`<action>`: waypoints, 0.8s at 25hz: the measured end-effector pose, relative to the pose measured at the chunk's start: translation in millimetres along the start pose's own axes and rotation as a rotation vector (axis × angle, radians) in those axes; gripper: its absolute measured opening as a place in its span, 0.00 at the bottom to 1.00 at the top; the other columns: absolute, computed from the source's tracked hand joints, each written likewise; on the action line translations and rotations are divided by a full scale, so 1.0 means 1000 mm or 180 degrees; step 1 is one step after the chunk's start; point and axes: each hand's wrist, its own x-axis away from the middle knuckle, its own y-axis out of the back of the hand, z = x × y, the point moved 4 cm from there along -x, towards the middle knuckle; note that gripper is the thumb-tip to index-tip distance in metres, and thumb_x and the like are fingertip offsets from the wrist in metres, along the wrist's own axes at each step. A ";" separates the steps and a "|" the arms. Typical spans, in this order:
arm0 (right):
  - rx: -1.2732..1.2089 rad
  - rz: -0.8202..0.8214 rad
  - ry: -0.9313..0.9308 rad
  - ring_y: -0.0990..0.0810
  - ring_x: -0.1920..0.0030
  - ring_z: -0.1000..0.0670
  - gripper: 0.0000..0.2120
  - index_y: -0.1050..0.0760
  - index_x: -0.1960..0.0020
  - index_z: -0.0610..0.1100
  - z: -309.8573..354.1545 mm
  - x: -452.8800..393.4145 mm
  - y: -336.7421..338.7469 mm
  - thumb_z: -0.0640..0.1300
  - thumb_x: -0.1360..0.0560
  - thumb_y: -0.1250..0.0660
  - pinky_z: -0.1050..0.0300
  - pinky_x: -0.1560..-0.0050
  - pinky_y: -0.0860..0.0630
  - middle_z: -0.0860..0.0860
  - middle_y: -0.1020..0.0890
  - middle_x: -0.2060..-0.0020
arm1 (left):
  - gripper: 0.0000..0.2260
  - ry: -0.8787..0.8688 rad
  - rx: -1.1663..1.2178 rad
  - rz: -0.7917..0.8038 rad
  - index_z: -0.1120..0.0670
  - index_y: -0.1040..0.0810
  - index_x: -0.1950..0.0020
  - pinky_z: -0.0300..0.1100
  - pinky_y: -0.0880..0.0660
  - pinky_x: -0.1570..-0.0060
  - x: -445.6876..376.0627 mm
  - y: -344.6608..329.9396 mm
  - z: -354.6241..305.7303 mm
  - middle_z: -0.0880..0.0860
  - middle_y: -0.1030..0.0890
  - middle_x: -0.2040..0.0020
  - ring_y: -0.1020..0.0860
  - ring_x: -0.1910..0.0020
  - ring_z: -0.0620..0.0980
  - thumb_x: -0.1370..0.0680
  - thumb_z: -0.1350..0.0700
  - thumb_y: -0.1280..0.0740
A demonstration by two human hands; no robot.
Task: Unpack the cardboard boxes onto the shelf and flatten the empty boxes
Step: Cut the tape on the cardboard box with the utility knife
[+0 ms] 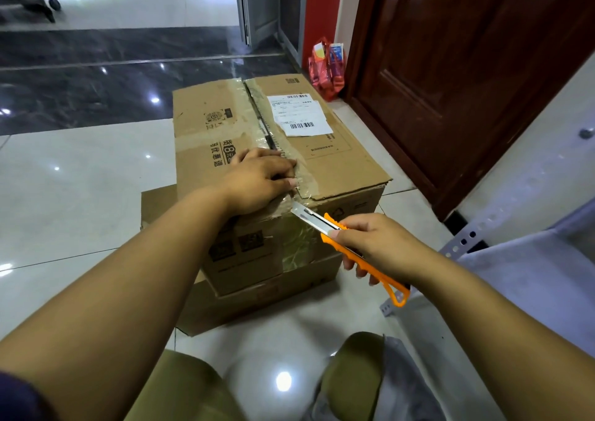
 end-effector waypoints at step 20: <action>-0.0288 -0.0125 0.0226 0.21 0.66 0.49 0.11 0.22 0.48 0.44 0.007 -0.005 -0.013 0.51 0.22 0.36 0.56 0.69 0.24 0.47 0.19 0.65 | 0.12 -0.0168 0.0087 -0.0696 0.51 0.24 0.55 0.55 0.45 0.28 0.010 0.009 -0.004 0.46 0.24 0.36 0.36 0.30 0.46 0.24 0.44 0.38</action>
